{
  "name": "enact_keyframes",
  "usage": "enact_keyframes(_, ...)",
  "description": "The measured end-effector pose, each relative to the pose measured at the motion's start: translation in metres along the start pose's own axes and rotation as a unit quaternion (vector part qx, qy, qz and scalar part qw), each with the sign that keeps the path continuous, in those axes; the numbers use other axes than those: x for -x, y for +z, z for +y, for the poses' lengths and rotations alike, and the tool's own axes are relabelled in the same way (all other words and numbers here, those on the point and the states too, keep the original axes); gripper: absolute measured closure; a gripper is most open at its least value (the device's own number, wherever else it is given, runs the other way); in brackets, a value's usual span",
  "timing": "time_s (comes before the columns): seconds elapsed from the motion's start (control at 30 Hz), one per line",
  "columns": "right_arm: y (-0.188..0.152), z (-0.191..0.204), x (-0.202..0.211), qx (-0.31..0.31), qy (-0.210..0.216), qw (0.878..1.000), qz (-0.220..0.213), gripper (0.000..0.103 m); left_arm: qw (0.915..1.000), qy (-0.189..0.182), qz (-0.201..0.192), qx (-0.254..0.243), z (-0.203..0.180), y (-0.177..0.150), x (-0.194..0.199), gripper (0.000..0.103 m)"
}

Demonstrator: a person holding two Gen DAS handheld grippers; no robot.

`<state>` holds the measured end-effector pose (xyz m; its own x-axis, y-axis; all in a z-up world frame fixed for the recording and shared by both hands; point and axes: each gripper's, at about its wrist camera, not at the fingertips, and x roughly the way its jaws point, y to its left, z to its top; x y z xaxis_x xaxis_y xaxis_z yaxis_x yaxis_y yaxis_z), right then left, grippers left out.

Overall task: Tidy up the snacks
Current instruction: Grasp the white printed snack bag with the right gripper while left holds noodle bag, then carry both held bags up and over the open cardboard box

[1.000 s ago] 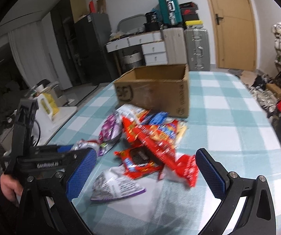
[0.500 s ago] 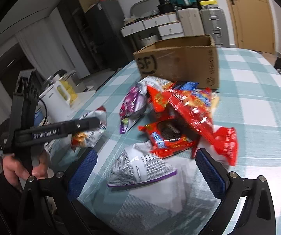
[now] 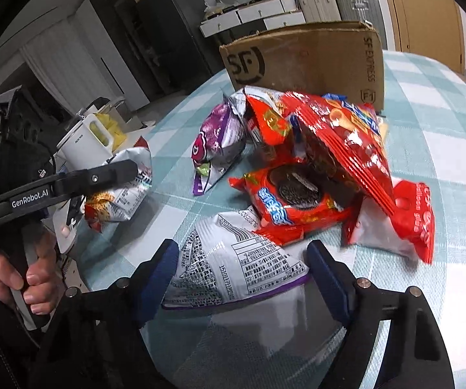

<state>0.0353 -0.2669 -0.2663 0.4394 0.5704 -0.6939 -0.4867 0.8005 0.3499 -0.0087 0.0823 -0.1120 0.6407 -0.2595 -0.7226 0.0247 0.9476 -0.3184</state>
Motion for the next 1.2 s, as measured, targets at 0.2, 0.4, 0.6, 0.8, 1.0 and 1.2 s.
enact_keyframes(0.2, 0.002, 0.011, -0.008, 0.028, 0.005, 1.000, 0.010, 0.025, 1.0000, 0.002, 0.001, 0.007, 0.004, -0.002, 0.000, 0.059)
enact_keyframes(0.4, 0.002, 0.018, -0.011, 0.047, 0.016, 0.999, 0.020, 0.029, 0.9999, 0.003, 0.001, 0.012, 0.007, -0.003, 0.000, 0.059)
enact_keyframes(0.6, -0.003, 0.022, -0.013, 0.044, 0.049, 0.998, 0.023, 0.031, 0.9998, 0.000, 0.000, 0.018, 0.008, -0.003, 0.001, 0.059)
enact_keyframes(0.8, -0.002, 0.003, -0.008, -0.027, 0.094, 0.995, 0.011, 0.032, 0.9999, -0.001, 0.000, 0.016, 0.007, -0.004, 0.002, 0.059)
enact_keyframes(1.0, 0.002, 0.000, -0.001, -0.051, 0.123, 0.991, -0.007, 0.032, 0.9998, -0.004, -0.001, 0.018, 0.004, -0.003, 0.002, 0.059)
enact_keyframes(1.2, 0.009, -0.003, 0.013, -0.061, 0.143, 0.987, -0.029, 0.032, 0.9999, 0.007, -0.001, 0.013, -0.001, 0.002, 0.003, 0.059)
